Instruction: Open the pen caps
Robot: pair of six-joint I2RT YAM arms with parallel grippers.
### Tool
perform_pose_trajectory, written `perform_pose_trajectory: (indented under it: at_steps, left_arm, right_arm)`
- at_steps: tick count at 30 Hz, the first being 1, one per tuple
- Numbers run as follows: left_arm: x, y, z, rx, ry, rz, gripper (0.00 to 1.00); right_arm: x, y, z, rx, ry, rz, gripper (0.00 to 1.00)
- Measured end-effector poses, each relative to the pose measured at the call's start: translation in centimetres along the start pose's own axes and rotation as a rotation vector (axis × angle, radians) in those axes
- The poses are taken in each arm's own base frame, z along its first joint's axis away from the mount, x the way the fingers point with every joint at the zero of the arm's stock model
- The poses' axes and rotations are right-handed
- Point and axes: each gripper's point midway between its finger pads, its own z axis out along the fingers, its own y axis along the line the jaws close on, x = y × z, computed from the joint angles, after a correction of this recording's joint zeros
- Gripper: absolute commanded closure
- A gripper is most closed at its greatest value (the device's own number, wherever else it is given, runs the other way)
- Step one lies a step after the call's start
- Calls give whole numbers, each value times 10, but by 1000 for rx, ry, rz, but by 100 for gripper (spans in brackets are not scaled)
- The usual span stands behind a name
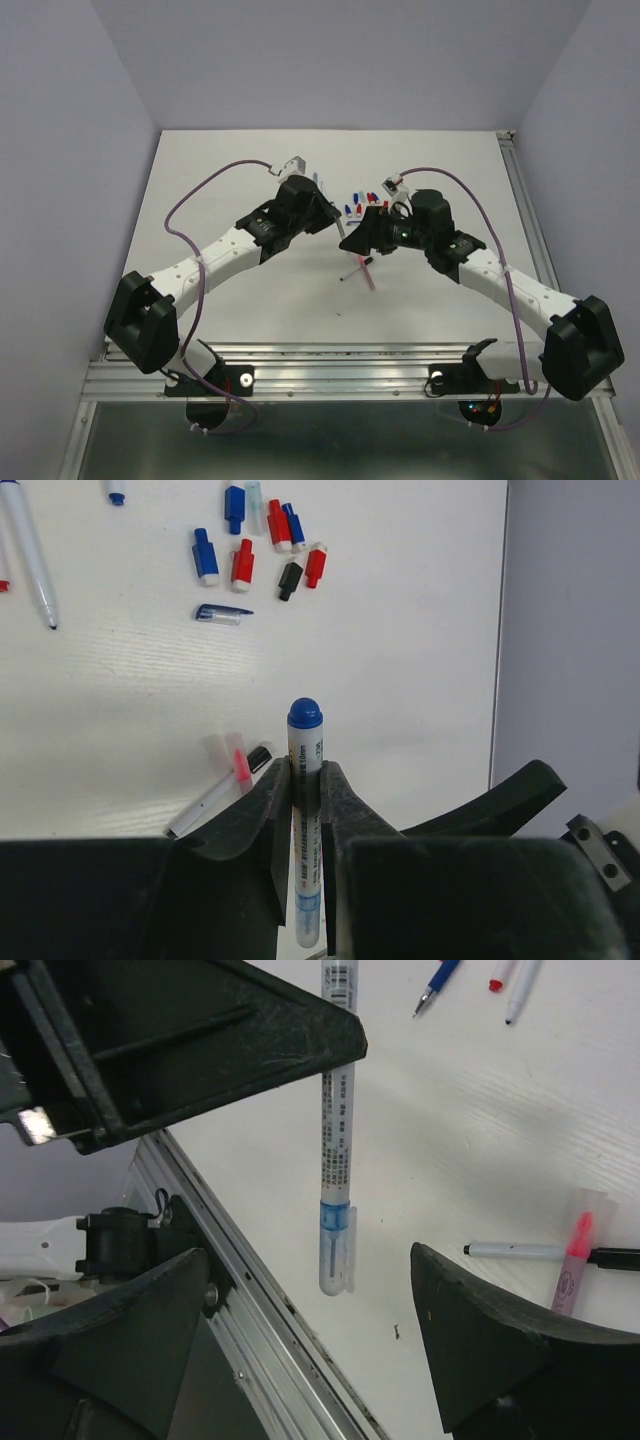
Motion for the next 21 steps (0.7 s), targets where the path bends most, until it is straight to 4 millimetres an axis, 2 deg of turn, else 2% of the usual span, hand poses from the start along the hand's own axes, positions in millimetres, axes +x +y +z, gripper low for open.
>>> perform_pose_trajectory:
  at_steps: [5, 7, 8, 9, 14, 15, 21]
  left_arm:
    - [-5, 2, 1, -20, -29, -30, 100]
    - [-7, 3, 1, -27, -38, -37, 100]
    - [-7, 4, 1, -28, -40, -38, 100]
    - [-7, 4, 1, -30, -42, -40, 100]
    - [-7, 4, 1, -30, -43, -41, 100]
    - [-7, 4, 1, -30, -43, -41, 100]
    - [-7, 4, 1, -30, -41, -40, 100]
  right_arm:
    - [15, -10, 13, 22, 58, 37, 21]
    - [19, -12, 16, 26, 72, 47, 34]
    - [20, -12, 17, 27, 75, 55, 48]
    - [20, -12, 17, 26, 76, 56, 53]
    - [23, -9, 19, 10, 89, 71, 62]
    - [23, -9, 20, 9, 90, 72, 69]
    - [26, -12, 22, 14, 102, 83, 87]
